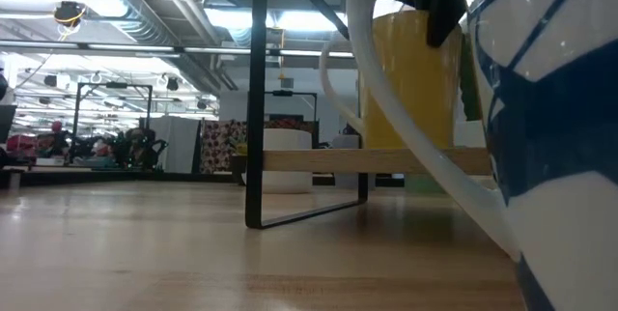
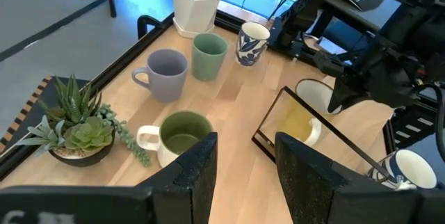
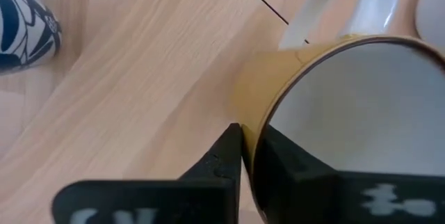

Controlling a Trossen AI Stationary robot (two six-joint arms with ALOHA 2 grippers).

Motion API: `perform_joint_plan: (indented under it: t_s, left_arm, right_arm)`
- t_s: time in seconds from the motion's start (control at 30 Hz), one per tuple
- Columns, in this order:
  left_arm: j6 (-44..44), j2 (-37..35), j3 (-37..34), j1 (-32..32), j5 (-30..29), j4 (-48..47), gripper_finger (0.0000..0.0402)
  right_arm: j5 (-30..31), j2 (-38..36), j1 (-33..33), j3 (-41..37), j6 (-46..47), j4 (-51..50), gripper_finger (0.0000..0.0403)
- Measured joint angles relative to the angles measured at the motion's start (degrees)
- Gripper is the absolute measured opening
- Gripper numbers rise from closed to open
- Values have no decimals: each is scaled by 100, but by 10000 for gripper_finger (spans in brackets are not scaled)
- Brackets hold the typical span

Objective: Place coffee mugs
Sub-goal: Put the yellow mug on the shelf, then put the white mug on the shelf

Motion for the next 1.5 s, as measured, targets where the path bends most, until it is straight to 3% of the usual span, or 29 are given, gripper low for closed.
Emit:
perform_joint_plan:
  t_s: [0.63,0.97,1.17,1.4,1.5]
  left_arm:
    - [34,0,0,-1,0,0,138]
    - [164,0,0,-2,48,0,138]
    - [160,0,0,-2,247,0,138]
    - [150,0,0,-2,248,0,138]
    - [155,25,0,-2,197,0,138]
  right_arm:
    - [28,-2,0,0,-176,211,36]
    - [174,-11,1,54,-201,225,151]
    - [359,-13,0,967,-590,-337,174]
    - [1970,-21,-288,2337,-1562,-721,165]
    - [2000,-31,-709,2546,-2144,-431,164]
